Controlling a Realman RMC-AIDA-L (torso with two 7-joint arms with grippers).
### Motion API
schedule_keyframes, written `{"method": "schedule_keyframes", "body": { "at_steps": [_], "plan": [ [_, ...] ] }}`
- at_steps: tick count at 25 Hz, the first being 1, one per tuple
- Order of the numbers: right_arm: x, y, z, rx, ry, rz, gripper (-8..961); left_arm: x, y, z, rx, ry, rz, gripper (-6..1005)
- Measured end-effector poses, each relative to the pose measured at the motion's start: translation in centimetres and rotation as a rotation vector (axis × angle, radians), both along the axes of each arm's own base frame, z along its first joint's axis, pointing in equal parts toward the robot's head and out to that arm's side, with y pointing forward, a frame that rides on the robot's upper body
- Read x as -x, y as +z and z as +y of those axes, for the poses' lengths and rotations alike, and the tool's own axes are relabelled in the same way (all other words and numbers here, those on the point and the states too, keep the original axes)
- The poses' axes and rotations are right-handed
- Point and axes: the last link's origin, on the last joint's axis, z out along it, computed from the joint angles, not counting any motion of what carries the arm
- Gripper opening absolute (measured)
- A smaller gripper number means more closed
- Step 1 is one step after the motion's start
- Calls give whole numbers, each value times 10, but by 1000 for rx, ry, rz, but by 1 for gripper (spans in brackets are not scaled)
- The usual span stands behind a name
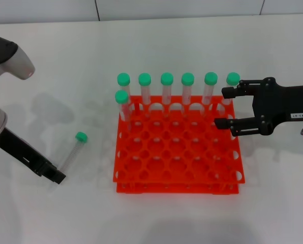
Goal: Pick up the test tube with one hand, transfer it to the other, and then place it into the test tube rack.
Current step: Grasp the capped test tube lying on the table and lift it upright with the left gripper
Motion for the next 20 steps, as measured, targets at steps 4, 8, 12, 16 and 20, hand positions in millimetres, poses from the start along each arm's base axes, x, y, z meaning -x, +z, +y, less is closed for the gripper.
{"method": "schedule_keyframes", "body": {
  "at_steps": [4, 8, 12, 16, 20],
  "plan": [
    [0, 0, 0, -1, 0, 0, 751, 1, -2, 0, 5, 7, 2, 344],
    [0, 0, 0, -1, -1, 0, 750, 2, -4, 1, 7, 11, 4, 338],
    [0, 0, 0, -1, -1, 0, 750, 2, -4, 1, 7, 9, 11, 338],
    [0, 0, 0, -2, -1, 0, 751, 1, -4, 2, 8, 6, 14, 338],
    [0, 0, 1, -5, -2, -1, 750, 2, -4, 3, 4, 6, 17, 337]
  ]
}}
